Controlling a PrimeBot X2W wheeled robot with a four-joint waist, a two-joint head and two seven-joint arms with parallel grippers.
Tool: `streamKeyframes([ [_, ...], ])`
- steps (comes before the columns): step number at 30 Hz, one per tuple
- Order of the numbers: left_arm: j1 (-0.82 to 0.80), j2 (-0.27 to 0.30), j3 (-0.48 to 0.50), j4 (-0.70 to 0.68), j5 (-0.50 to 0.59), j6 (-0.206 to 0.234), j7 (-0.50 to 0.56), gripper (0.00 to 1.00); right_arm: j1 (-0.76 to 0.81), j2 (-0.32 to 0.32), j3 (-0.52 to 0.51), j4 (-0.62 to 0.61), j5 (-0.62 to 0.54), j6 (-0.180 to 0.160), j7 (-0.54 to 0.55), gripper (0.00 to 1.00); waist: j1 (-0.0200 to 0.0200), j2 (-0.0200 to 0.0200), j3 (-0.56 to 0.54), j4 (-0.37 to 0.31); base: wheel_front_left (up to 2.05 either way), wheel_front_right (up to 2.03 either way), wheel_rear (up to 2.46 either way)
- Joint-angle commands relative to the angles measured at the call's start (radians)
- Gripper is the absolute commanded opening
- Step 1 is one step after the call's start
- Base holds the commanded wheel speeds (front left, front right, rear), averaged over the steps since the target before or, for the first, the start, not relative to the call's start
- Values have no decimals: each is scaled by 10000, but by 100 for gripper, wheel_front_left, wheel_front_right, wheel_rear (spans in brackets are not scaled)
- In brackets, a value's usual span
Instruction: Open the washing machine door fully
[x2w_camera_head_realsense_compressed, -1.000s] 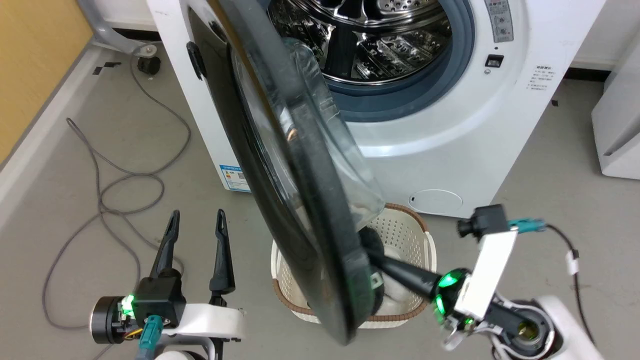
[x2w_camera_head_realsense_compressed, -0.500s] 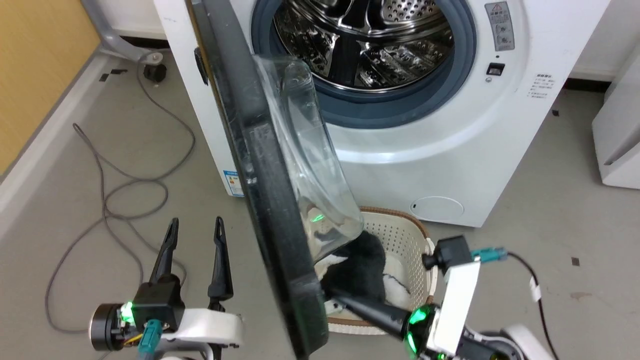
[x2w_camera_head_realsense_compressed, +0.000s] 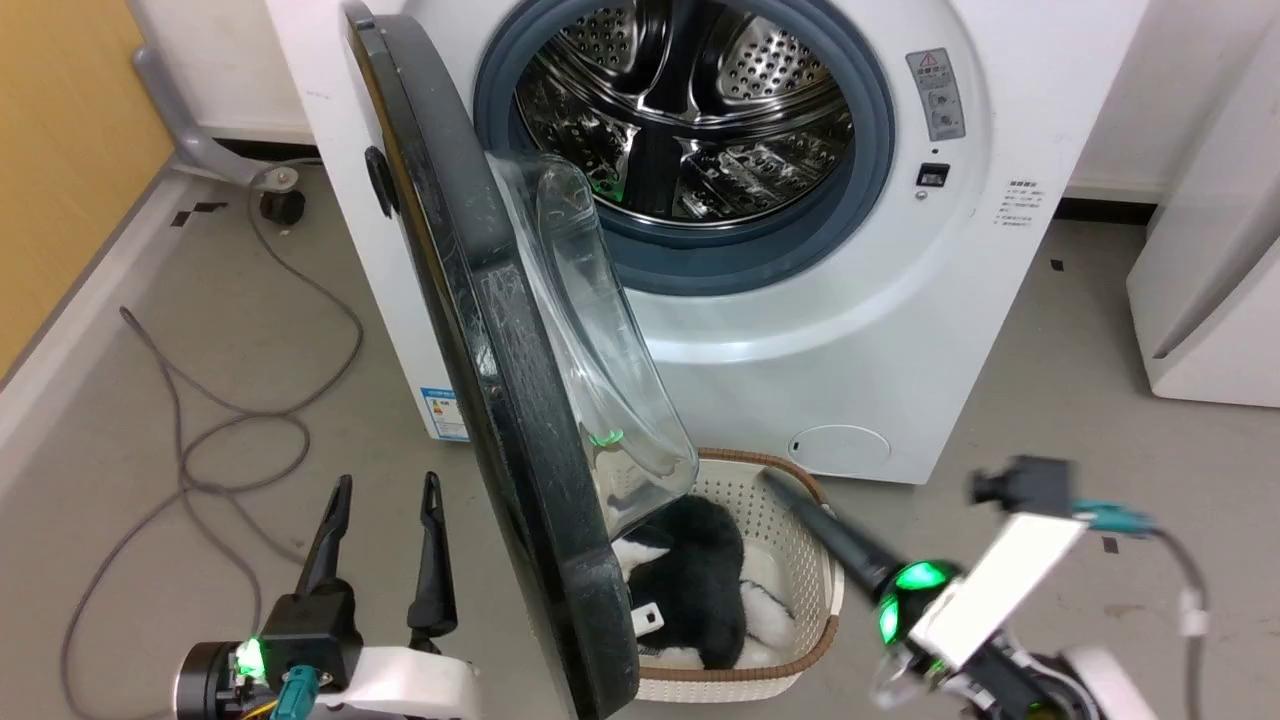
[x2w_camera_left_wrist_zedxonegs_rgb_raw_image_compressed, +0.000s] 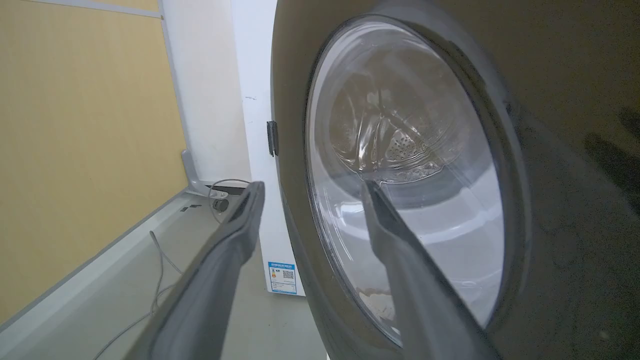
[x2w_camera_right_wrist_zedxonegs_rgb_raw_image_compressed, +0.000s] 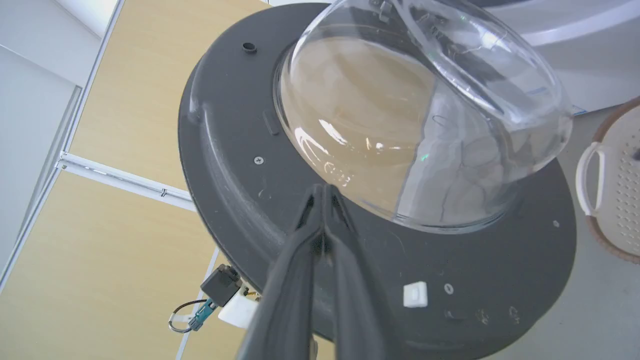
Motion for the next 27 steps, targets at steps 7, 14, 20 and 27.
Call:
streamKeyframes([
  [7, 181, 14, 179, -21, 66, -36, -55, 100, -27, -701, -317, -209, -1861, 12, -3117, 0, 1, 0, -97, -184, 0, 0, 0],
  [14, 275, 14, 271, -40, 83, -57, -55, 100, -222, -1605, -362, 438, -4325, 12, -6325, 0, 1, 0, -167, -309, 0, 0, 0],
  [20, 362, 14, 343, -91, 69, -25, -55, 100, 30, -988, -2365, -226, -7681, 12, -6485, 0, 1, 0, -207, -389, 0, 0, 0],
  [27, 350, 14, 318, -97, 33, -4, -55, 100, 805, -183, -3689, -1151, -12004, 12, -6488, 0, 1, 0, -236, -366, 0, 0, 0],
])
